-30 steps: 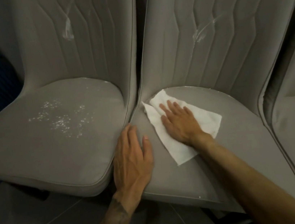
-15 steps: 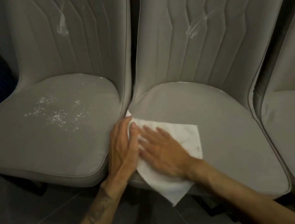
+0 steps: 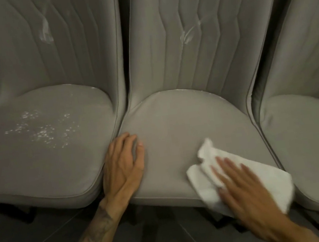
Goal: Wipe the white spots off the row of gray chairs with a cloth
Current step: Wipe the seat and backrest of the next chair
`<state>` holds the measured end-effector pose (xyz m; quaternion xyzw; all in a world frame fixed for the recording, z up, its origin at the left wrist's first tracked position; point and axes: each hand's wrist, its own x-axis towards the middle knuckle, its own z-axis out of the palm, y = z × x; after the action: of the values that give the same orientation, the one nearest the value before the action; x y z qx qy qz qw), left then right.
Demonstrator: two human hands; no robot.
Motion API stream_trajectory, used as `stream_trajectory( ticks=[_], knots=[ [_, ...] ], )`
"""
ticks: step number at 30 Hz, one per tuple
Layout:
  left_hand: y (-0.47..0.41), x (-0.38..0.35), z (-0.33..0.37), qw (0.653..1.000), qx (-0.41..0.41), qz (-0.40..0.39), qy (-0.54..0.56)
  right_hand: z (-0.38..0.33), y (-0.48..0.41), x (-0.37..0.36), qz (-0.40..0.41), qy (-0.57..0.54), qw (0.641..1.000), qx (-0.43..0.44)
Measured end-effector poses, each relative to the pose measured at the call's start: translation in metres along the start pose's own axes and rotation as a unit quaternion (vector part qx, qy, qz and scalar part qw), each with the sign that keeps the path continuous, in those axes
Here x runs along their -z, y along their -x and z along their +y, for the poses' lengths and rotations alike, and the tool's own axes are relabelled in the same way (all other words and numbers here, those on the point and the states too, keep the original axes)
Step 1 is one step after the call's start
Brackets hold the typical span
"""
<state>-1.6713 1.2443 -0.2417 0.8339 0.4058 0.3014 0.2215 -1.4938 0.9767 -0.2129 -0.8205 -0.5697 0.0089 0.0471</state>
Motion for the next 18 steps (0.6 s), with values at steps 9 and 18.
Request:
stream_trajectory(
  ticks=[9, 18],
  knots=[
    [-0.001, -0.002, -0.006, 0.996, 0.047, 0.001, 0.075, -0.096, -0.131, -0.023, -0.032, -0.055, 0.987, 0.150],
    [-0.001, 0.000, 0.003, 0.998, 0.034, -0.042, -0.032, -0.011, -0.158, -0.008, -0.039, -0.011, 0.996, -0.083]
  ],
)
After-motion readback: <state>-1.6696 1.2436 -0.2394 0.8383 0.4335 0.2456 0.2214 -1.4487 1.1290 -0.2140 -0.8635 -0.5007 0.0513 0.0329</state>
